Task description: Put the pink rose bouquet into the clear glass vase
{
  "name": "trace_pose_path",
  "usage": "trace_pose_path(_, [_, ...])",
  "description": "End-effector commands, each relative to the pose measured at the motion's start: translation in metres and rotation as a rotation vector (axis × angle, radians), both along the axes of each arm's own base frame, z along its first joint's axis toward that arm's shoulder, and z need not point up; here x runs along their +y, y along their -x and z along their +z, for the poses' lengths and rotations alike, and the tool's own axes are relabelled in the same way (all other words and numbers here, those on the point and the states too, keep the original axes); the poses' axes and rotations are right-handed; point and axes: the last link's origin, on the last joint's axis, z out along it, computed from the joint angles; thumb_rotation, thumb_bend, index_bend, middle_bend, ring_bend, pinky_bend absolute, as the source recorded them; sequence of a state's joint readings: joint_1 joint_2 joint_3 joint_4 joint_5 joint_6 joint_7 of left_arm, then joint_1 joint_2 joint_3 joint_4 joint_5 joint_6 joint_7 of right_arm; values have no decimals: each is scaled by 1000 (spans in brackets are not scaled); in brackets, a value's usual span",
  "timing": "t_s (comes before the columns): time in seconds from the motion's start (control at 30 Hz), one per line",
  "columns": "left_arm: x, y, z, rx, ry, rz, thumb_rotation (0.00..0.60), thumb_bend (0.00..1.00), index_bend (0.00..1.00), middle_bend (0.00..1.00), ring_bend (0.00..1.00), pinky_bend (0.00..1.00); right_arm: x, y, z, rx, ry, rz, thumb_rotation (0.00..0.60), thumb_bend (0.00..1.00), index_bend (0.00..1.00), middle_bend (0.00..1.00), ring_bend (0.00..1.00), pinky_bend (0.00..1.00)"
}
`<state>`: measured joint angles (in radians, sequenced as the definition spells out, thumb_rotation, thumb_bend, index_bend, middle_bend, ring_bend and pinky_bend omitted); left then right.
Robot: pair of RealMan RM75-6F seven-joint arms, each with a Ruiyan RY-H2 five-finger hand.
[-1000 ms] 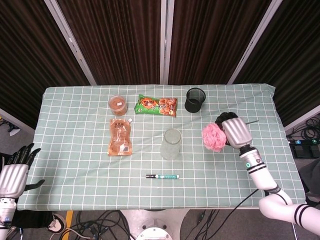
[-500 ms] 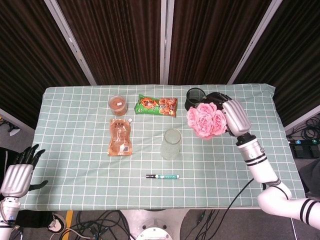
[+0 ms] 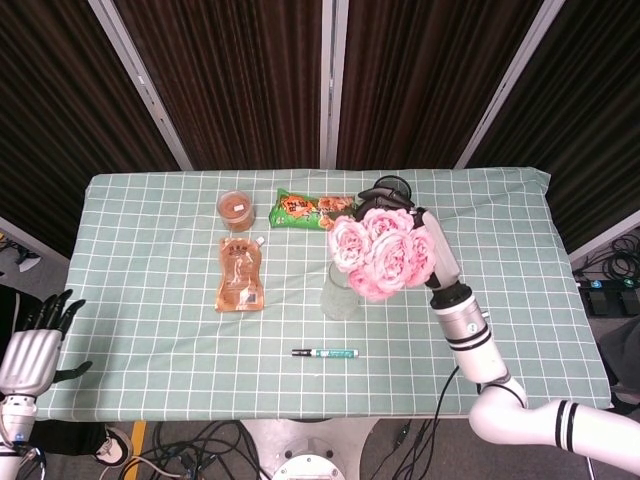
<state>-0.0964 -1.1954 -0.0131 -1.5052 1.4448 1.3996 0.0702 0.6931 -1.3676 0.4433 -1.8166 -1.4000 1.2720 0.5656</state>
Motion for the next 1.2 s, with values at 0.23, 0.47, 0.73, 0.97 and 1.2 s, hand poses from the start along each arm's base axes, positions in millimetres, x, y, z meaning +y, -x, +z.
trace_pose_path(0.23, [0, 2, -1, -1, 3, 4, 600, 0, 121, 0, 0, 140, 8, -8, -7, -70, -161, -31, 600, 205, 629, 450, 253, 361])
trace_pose_path(0.47, [-1, 4, 0, 3, 0, 10, 600, 0, 121, 0, 0, 140, 7, -11, -3, -89, -180, -34, 600, 207, 629, 450, 253, 369])
trace_pose_path(0.73, [-1, 4, -1, 3, 3, 11, 600, 0, 121, 0, 0, 140, 11, -11, -4, -123, -280, -62, 600, 206, 629, 450, 253, 371])
trace_pose_path(0.97, [-1, 6, 0, -1, 2, 17, 600, 0, 122, 0, 0, 140, 12, -10, -12, -120, -342, -84, 600, 207, 629, 450, 253, 373])
trace_pose_path(1.2, [-1, 10, 0, -1, 5, 26, 600, 0, 121, 0, 0, 140, 9, -4, -29, -106, -396, -107, 600, 207, 629, 450, 253, 373])
